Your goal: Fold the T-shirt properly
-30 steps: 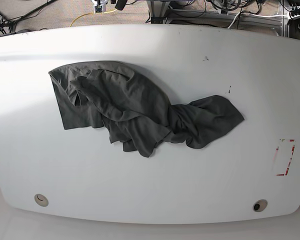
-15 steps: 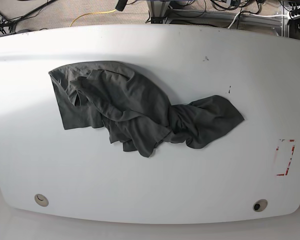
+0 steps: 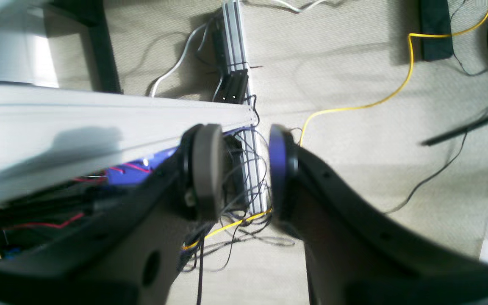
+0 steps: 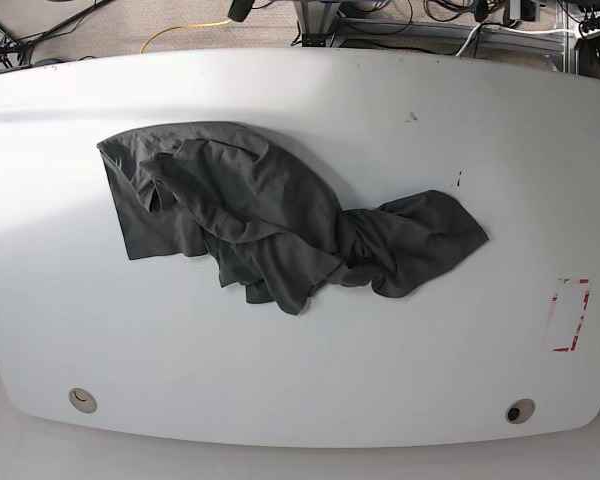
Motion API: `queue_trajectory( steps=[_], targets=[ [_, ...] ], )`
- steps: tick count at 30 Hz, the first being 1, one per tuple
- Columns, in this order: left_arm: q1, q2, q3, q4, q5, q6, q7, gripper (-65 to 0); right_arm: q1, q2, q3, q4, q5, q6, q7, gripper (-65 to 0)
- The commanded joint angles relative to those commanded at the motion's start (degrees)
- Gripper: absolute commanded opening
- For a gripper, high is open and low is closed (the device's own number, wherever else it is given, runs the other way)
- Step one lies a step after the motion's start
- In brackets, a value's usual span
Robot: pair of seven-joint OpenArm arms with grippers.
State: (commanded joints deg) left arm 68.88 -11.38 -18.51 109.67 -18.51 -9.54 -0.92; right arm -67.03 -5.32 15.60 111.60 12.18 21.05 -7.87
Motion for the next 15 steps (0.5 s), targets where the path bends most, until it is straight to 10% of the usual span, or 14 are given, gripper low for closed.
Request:
queue_trajectory(
  steps=[15],
  targets=[
    [-3.96,3.43,-2.55,4.13,-0.88,0.00,-0.09,-38.9,18.73,4.40,-0.44,4.92,-0.09,5.19,-0.26,-47.7]
  ],
)
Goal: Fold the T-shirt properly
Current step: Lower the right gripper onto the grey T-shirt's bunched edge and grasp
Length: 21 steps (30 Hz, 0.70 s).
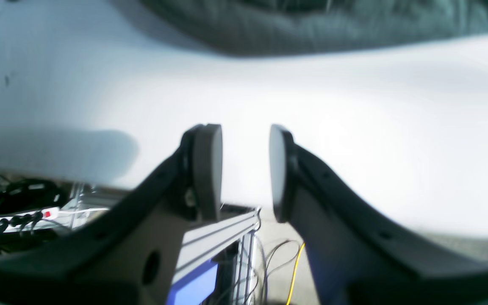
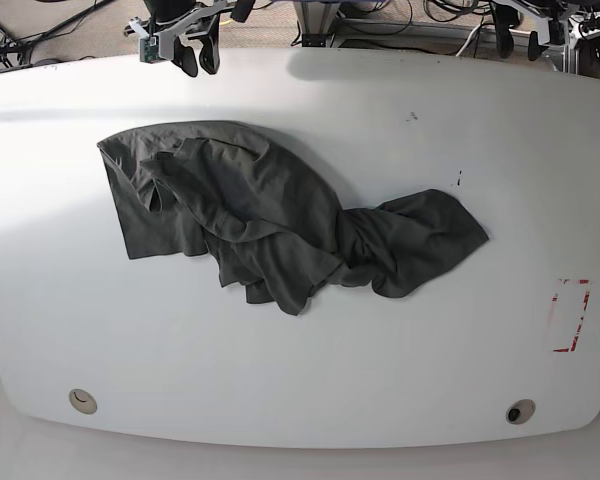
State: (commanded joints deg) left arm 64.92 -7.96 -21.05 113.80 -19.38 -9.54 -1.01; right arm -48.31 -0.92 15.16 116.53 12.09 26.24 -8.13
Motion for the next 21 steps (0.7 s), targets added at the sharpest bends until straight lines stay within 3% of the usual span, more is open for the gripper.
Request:
queue_trajectory(
  steps=[5,10,14,19,21],
  targets=[
    [-0.35,1.85,0.18,0.09,0.00,0.00,0.00,-38.8,6.68,3.25,-0.18,-0.09,-0.09,1.05,-1.23,-47.1],
    [-0.62,1.85,0.35,-0.09,0.09,0.00,0.00,-38.8,17.58,8.53,-3.43,-0.09,0.09,1.05,-13.63,-46.9],
    [-3.78,1.85,0.35,-0.18,0.44,0.00,0.18,-38.8,25.93,10.73,-5.19,-0.26,0.09,1.05,-21.10,-45.8],
    [-5.36,1.41,0.26,-0.26,0.53,0.00,0.26,-38.8,35.87,11.96,-5.27,-1.05,0.09,1.05,-31.21,-25.8],
    [-6.51,1.41,0.09,-0.26,0.53,0.00,0.26,-38.8,39.21,12.40,-5.27,-2.64,0.53,1.05,-33.85,-24.3]
  ],
)
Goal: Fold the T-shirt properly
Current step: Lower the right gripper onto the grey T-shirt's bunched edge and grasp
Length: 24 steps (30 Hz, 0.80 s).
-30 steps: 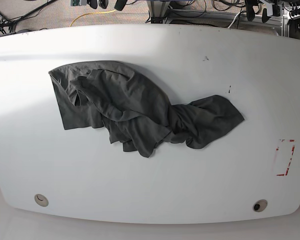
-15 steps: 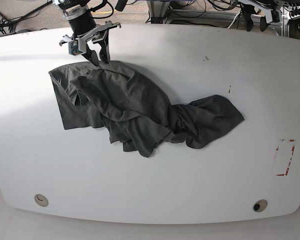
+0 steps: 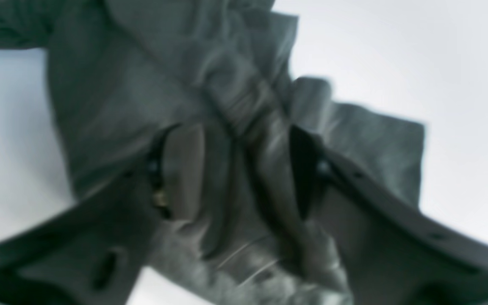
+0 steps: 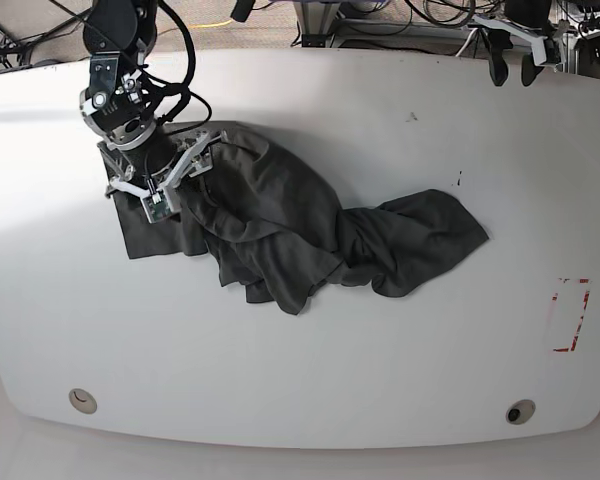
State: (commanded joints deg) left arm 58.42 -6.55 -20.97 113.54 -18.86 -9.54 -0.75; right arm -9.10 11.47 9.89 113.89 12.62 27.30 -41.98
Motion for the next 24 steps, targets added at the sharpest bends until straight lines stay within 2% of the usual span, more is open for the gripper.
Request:
queue_trajectory(
  steps=[2,3,7,12,13,15,16,19,24],
  targets=[
    [-0.70,0.00,0.00,0.00,0.09,0.00,0.00,-38.8,2.90,0.18,-0.09,-1.49,0.09,0.09,-2.37,-23.9],
    [-0.88,-0.35,0.09,0.00,0.62,0.00,0.00,-38.8,4.66,0.26,-0.09,-2.81,0.18,0.97,-4.31,-23.6],
    [-2.29,-2.46,2.29,0.09,4.22,0.00,0.00,-38.8,9.85,-0.35,-0.09,-8.18,0.18,6.51,-9.58,-23.5],
    [-5.19,-2.90,3.25,0.09,7.12,0.00,0.00,-38.5,11.78,-1.05,-0.09,-13.19,0.09,10.55,-10.73,-23.5],
    [-5.54,-2.90,3.25,0.09,7.38,0.00,0.00,-37.4,11.96,-1.05,-0.09,-13.98,0.09,11.16,-10.73,-23.5],
    [-7.03,-2.99,3.34,0.09,7.38,0.00,0.00,-31.0,13.45,-1.23,-0.09,-16.97,0.09,12.48,-10.81,-23.6],
    [-7.91,-2.90,3.34,0.09,7.38,0.00,0.00,-26.0,13.80,-1.23,-0.09,-18.37,0.00,12.70,-10.81,-23.8],
    [-8.62,-2.90,3.34,0.09,7.38,0.09,0.00,-17.5,14.07,-1.32,-0.09,-21.10,0.09,12.70,-10.55,-23.9],
    [-10.46,-3.16,3.34,0.09,7.38,0.09,0.00,-18.1,14.51,-1.41,-0.18,-22.95,0.18,12.70,-10.37,-24.1]
  ],
)
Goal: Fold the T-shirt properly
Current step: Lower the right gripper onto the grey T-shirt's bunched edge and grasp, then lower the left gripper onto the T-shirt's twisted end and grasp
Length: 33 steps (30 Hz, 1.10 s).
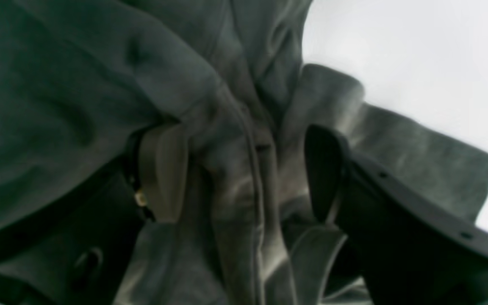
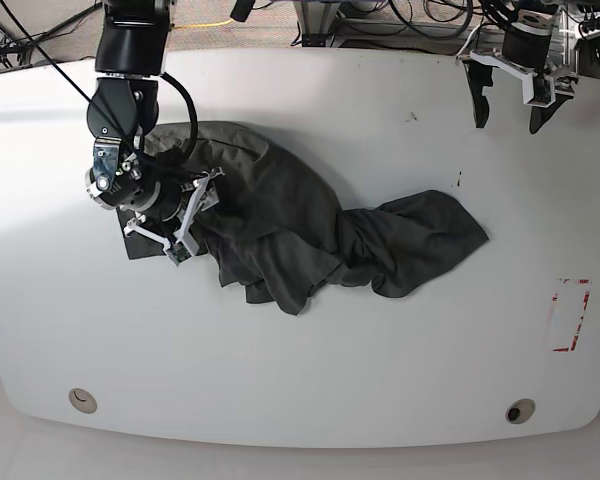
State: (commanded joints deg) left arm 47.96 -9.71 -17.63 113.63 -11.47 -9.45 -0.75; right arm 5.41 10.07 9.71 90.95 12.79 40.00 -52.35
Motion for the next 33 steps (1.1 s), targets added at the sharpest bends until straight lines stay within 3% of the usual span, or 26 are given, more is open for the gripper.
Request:
queue_trajectory(
  steps=[6,12,17,19,24,27,33],
  targets=[
    [-3.60,0.00,0.00,-0.09,0.00,0.00,0.79,-18.5,0.09,-2.73,0.00,-0.70,-0.09,0.00,0.00,-24.1],
    [-7.12,0.00,-0.18,0.00,-0.09,0.00,9.49,-18.5,0.18,-4.40,0.00,-0.88,-0.09,0.00,-0.09,-24.1],
    [-7.56,0.00,-0.18,0.00,-0.09,0.00,9.49,-18.5,0.26,-4.75,0.00,-0.70,-0.09,0.00,-0.09,-25.7],
    [-7.56,0.00,-0.18,0.00,-0.09,0.00,9.49,-18.5,0.26,-4.75,0.00,-0.97,-0.09,0.00,-0.09,-32.0],
    [-10.46,0.18,-0.09,-0.09,-0.09,0.00,9.49,-17.9,0.35,-4.75,0.00,-0.53,-0.53,0.00,-0.09,-65.0],
    [-12.04,0.35,0.00,-0.09,-0.09,0.00,10.37,-17.8,-0.18,-4.48,0.00,1.58,-0.62,0.00,-0.18,-65.0],
    [-21.27,2.46,0.09,-0.09,-0.18,0.00,26.20,-17.8,-4.66,-4.31,0.26,11.60,-0.62,0.00,-0.35,-65.0]
  ],
)
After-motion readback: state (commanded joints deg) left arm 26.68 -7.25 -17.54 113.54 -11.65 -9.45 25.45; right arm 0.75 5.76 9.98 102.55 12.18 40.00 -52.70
